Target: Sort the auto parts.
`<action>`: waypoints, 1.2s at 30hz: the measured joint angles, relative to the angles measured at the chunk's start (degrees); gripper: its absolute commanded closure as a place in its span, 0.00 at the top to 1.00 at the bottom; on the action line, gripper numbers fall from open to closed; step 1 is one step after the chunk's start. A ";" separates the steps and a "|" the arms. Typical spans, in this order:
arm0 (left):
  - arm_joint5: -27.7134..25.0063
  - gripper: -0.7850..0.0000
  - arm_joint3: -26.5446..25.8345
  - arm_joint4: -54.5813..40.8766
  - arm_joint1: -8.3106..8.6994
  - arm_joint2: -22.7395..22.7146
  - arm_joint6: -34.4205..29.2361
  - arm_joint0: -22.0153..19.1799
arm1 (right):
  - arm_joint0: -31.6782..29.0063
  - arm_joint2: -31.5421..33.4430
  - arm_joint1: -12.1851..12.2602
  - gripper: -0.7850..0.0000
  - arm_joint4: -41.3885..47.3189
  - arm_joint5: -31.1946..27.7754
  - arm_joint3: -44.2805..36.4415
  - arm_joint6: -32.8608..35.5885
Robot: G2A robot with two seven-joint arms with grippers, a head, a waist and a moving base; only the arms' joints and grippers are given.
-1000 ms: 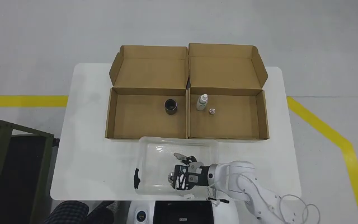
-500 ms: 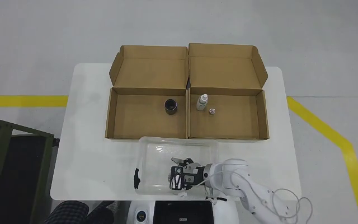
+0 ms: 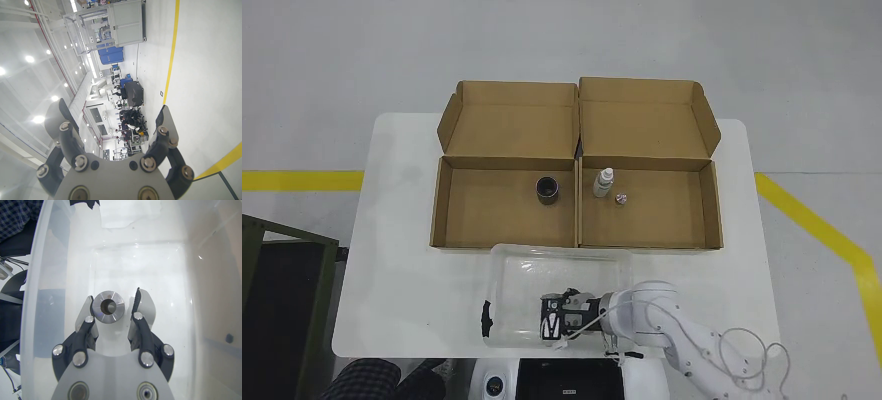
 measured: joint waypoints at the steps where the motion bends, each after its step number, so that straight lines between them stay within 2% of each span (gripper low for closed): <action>1: 0.00 1.00 0.00 0.00 0.00 0.00 0.00 0.00 | 0.08 -0.05 0.01 0.14 0.19 0.07 -0.08 0.19; 3: 0.00 1.00 0.00 0.00 0.00 0.00 0.00 0.00 | 0.15 -0.01 0.04 0.00 0.54 0.15 -0.28 0.38; 11: 0.00 1.00 0.00 0.00 0.00 0.00 0.00 0.00 | -0.29 1.56 0.52 0.00 3.35 -0.02 -3.22 -0.37; 18: 0.00 1.00 0.00 0.00 0.00 0.00 0.00 0.00 | -1.63 5.55 1.26 0.00 7.69 1.32 -5.53 -2.55; 27: 0.00 1.00 0.00 0.00 0.00 0.00 0.00 0.00 | -3.07 10.11 2.06 0.00 13.53 0.94 -7.99 -8.23; 36: 0.00 1.00 0.00 0.00 0.00 0.00 0.00 0.00 | -1.30 12.59 1.97 0.00 21.10 1.20 -8.08 -15.37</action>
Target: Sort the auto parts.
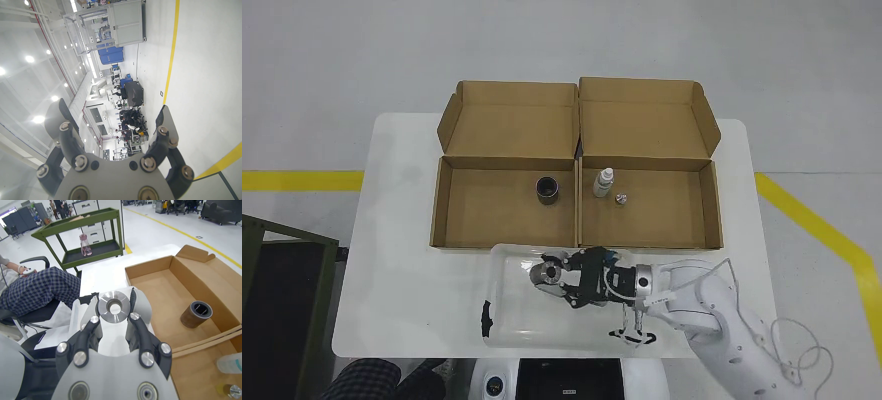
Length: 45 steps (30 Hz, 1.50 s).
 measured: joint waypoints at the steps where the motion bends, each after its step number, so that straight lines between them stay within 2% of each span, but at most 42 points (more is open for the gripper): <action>1: 0.00 1.00 0.00 0.00 0.00 0.00 0.00 0.00 | 0.51 0.04 -0.08 0.00 0.98 0.10 0.41 -0.63; 10: 0.00 1.00 0.00 0.00 0.00 0.00 0.00 0.00 | 3.34 0.60 -0.42 0.00 6.90 -1.02 3.61 -4.79; 24: 0.00 1.00 0.00 0.00 0.00 0.00 0.00 0.00 | 1.62 5.14 0.15 0.00 10.61 -2.35 4.33 -8.77; 30: 0.00 1.00 0.00 0.00 0.00 0.00 0.00 0.00 | 2.70 3.93 -0.16 0.00 7.11 1.77 6.01 -7.35; 45: 0.00 1.00 0.00 0.00 0.00 0.00 0.00 0.00 | 11.39 -4.65 -2.50 0.00 -0.42 11.93 12.14 -1.15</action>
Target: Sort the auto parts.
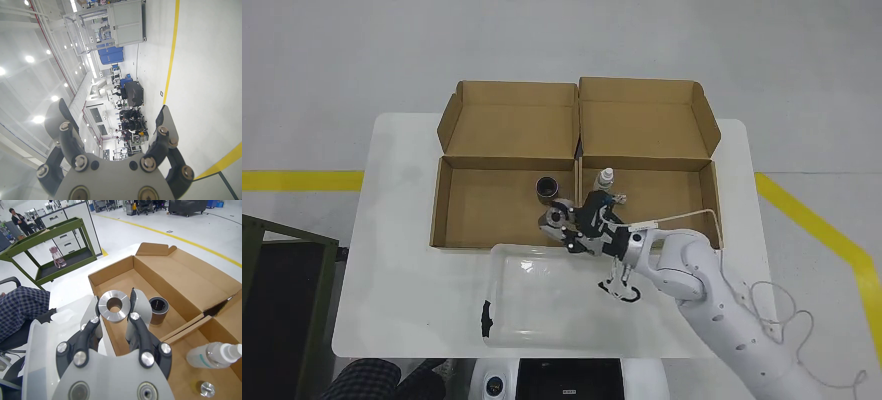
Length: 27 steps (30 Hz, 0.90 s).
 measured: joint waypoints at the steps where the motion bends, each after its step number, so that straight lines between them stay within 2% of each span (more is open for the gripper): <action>1: 0.00 1.00 0.00 0.00 0.00 0.00 0.00 0.00 | 0.50 -0.43 -0.13 0.00 -0.36 0.41 0.25 0.65; 13: 0.00 1.00 0.00 0.00 0.00 0.00 0.00 0.00 | 6.38 -6.04 -2.17 0.00 -2.50 4.68 4.81 6.50; 27: 0.00 1.00 0.00 0.00 0.00 0.00 0.00 0.00 | 11.24 -10.51 -4.44 0.00 -3.14 6.72 11.35 10.57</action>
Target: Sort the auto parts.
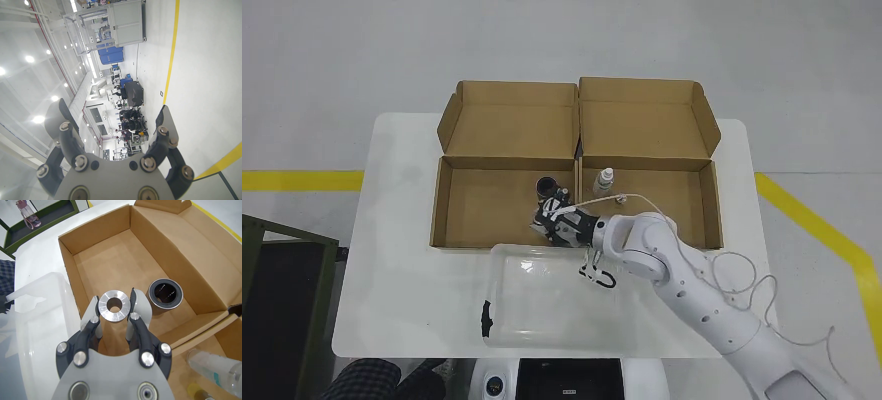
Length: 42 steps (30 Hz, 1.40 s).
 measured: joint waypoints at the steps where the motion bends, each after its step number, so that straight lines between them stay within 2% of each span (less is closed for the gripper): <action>1: 0.00 1.00 0.00 0.00 0.00 0.00 0.00 0.00 | 0.24 -0.18 -0.14 0.00 -0.06 0.10 0.42 0.17; 13: 0.00 1.00 0.00 0.00 0.00 0.00 0.00 0.00 | 2.26 -1.72 -1.47 0.00 -0.38 0.29 4.29 2.14; 20: 0.00 1.00 0.00 0.00 0.00 0.00 0.00 0.00 | 2.95 -2.12 -2.05 0.15 -0.80 0.39 5.62 2.94; 25: 0.00 1.00 0.00 0.00 0.00 0.00 0.00 0.00 | 3.05 -2.20 -2.31 0.19 -1.54 0.31 6.11 3.45; 30: 0.00 1.00 0.00 0.00 0.00 0.00 0.00 0.00 | 3.03 -2.10 -2.49 0.31 -2.04 0.09 6.14 4.08; 36: 0.00 1.00 0.00 0.00 0.00 0.00 0.00 0.00 | 2.84 -1.91 -2.66 0.39 -2.44 -0.30 5.94 4.84; 42: 0.00 1.00 0.00 0.00 0.00 0.00 0.00 0.00 | 2.52 -1.50 -2.73 0.42 -2.85 -0.64 5.05 5.50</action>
